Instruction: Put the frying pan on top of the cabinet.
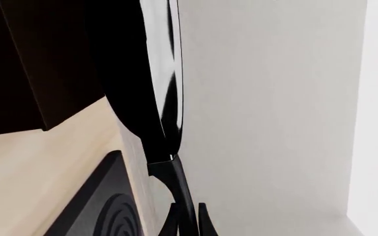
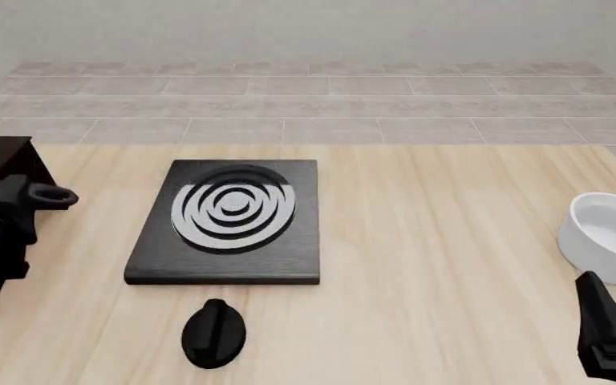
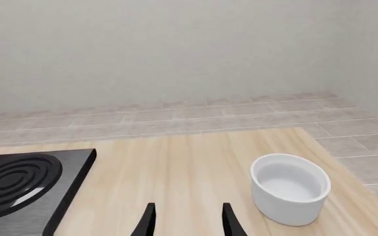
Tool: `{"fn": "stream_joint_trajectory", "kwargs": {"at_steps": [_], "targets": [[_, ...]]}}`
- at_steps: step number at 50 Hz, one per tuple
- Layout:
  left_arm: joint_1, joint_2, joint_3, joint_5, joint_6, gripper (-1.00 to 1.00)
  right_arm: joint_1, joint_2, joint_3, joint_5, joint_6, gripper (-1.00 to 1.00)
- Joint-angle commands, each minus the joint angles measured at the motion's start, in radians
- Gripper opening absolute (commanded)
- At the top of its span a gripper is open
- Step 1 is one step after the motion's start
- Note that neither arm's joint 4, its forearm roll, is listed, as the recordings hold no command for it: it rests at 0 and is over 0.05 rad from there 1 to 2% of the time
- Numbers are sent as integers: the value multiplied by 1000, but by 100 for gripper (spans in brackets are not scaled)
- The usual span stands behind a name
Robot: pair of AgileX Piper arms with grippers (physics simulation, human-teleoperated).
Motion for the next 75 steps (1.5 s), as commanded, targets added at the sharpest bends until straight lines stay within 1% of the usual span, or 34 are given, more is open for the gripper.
{"fn": "stream_joint_trajectory", "kwargs": {"at_steps": [1, 23, 36, 61, 63, 64, 65, 67, 68, 69, 71, 72, 74, 75], "targets": [[9, 16, -7, -43, 1, -100, 1, 0, 0, 0, -1, 100], [20, 26, 1, -60, 0, -100, 1, 0, 0, -1, -1, 100], [20, 66, 16, -104, -17, -100, 2, 0, 0, -1, -2, 100], [40, 132, 31, -169, -27, -100, 1, 0, 0, -1, -2, 100], [41, 135, 33, -175, -27, -100, 2, 0, 0, -1, -3, 100], [41, 176, 47, -226, -30, -100, 3, 0, 0, -1, -4, 100], [41, 180, 48, -232, -30, -100, 3, 0, 0, -1, -4, 100], [40, 184, 48, -229, -30, -100, 2, 0, 0, -1, -5, 100], [40, 174, 45, -215, -33, -100, 3, 0, 0, -1, -5, 100], [42, 146, 36, -178, -28, -100, 3, 0, 0, 0, -5, 100], [42, 149, 38, -179, -33, -100, 4, 0, 0, -1, -6, 100], [40, 171, 48, -211, -30, -100, 3, 0, 0, -1, -7, 100], [43, 164, 52, -208, -29, -100, 4, 0, 0, -1, -7, 100], [45, 157, 50, -197, -25, 100, 4, 0, 0, 0, -7, 100]]}}
